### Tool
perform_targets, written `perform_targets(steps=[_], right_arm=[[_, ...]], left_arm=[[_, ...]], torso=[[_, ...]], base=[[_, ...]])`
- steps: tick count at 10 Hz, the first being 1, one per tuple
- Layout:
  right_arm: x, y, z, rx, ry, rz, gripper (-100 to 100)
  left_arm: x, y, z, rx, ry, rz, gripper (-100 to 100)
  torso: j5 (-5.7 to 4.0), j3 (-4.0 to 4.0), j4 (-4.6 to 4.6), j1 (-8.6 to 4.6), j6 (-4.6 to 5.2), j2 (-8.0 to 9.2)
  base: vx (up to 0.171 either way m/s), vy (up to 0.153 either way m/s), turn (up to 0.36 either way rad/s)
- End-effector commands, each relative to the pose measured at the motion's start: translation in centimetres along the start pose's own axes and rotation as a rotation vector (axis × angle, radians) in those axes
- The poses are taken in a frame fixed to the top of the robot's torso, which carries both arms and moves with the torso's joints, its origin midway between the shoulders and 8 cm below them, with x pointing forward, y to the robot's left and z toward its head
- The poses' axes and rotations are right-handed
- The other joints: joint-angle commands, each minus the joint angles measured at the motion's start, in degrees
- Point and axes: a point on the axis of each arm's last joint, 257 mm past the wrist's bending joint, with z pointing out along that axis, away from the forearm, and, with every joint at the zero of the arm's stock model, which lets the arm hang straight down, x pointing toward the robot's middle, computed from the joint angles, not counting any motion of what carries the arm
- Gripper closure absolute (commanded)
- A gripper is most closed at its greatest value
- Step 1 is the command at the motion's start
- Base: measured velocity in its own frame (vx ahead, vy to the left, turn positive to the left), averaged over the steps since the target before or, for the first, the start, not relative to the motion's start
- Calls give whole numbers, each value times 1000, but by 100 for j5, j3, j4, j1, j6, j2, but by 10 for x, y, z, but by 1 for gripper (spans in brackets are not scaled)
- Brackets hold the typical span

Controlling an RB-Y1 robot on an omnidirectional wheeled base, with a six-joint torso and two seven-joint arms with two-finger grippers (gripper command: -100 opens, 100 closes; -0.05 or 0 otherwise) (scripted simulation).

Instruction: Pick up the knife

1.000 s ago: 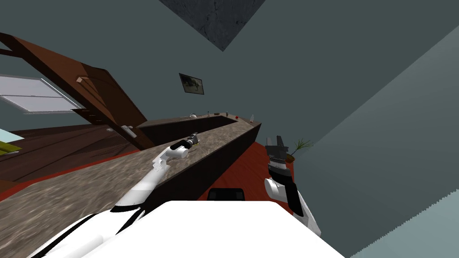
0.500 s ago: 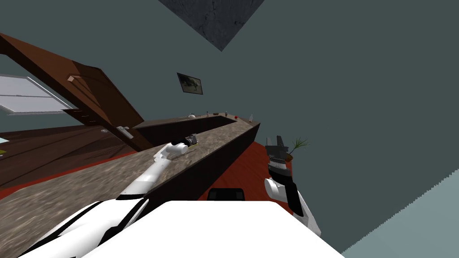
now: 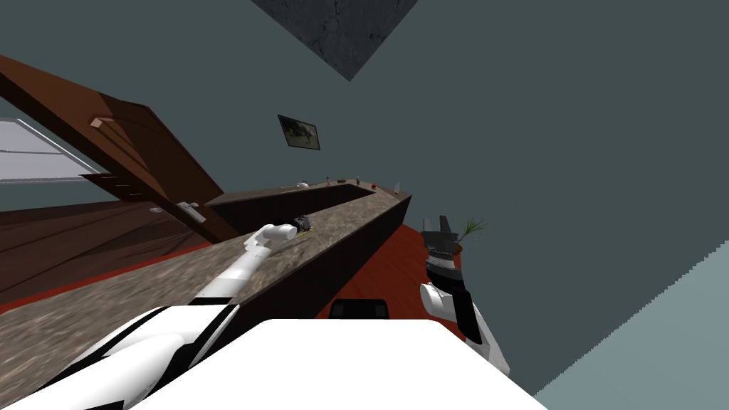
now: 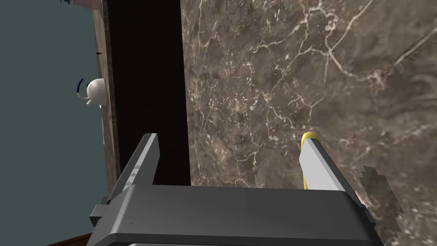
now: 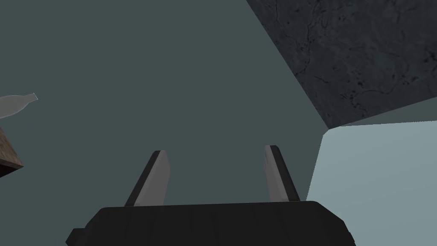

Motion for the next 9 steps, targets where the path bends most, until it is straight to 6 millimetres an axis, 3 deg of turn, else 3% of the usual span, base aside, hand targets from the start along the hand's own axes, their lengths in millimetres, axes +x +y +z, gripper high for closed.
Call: perform_targets(steps=[1,4,5,9], right_arm=[[0,0,0,0,0,0,0],[0,0,0,0,0,0,0],[0,0,0,0,0,0,0],[0,0,0,0,0,0,0]], left_arm=[[-11,9,3,-52,-30,-17,-100],[-28,10,8,-137,-73,-68,-100],[-39,23,8,-175,-99,-77,-100],[-55,32,6,-282,-147,-131,-100]], torso=[[0,0,0,0,0,0],[2,-1,-1,5,-3,-1],[2,-1,0,7,-1,-1],[2,0,-1,4,-3,0]], base=[[2,16,-38],[6,26,-41],[8,28,-33],[4,21,-30]])
